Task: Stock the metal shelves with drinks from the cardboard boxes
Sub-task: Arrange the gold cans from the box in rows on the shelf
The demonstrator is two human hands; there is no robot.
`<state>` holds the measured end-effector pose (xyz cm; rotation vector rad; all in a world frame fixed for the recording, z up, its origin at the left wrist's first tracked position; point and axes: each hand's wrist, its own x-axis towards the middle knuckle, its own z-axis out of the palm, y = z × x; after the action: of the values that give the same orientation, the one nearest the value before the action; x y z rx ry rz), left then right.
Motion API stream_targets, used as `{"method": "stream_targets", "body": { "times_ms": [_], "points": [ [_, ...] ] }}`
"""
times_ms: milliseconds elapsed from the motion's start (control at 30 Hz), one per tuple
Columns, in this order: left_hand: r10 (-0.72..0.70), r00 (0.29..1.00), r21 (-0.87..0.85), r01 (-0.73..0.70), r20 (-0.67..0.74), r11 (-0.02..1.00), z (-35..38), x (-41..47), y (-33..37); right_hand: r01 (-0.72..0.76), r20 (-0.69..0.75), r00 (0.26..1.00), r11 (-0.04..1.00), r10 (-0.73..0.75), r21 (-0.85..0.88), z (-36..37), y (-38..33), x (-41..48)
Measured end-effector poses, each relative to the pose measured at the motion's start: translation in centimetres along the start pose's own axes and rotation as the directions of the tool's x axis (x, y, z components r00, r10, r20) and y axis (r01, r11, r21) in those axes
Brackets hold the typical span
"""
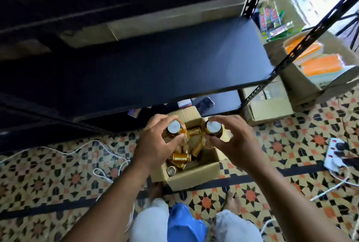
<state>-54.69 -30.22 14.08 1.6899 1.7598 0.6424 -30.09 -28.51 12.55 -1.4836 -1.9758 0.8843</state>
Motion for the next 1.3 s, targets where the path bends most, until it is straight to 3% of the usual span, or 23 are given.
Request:
{"method": "stream_targets", "body": {
  "times_ms": [100, 200, 300, 567, 733, 967, 1300],
  "points": [
    [0.046, 0.997, 0.026, -0.045, -0.056, 0.999, -5.6, -0.6, 5.1, 0.064, -0.026, 0.997, 0.995, -0.066, -0.077, -4.9, -5.7, 1.0],
    [0.093, 0.985, 0.043, -0.088, -0.147, 0.995, -10.6, -1.6, 9.2, 0.077, -0.081, 0.994, 0.996, -0.080, -0.035, -9.1, -10.1, 1.9],
    [0.130, 0.967, 0.091, -0.112, -0.218, 0.989, -14.4, -2.8, 12.6, 0.192, -0.102, 0.976, 0.981, -0.192, -0.013, -12.2, -13.8, 2.7],
    [0.131, 0.906, 0.064, -0.115, -0.403, 0.991, -22.3, -4.8, 18.6, 0.378, -0.125, 0.913, 0.921, -0.388, -0.092, -17.6, -23.8, 5.7],
    [0.163, 0.865, 0.068, -0.148, -0.475, 0.987, -27.7, -4.2, 18.3, 0.421, -0.069, 0.901, 0.902, -0.427, -0.094, -16.9, -29.5, 9.2],
    [0.218, 0.836, 0.154, -0.161, -0.504, 0.975, -36.2, 0.0, 14.6, 0.388, -0.125, 0.912, 0.921, -0.390, -0.039, -11.9, -35.6, 15.4],
    [0.206, 0.877, 0.116, -0.173, -0.433, 0.978, -40.5, 7.9, 10.2, 0.286, -0.194, 0.935, 0.955, -0.296, -0.083, -6.9, -39.5, 23.2]
  ]
}}
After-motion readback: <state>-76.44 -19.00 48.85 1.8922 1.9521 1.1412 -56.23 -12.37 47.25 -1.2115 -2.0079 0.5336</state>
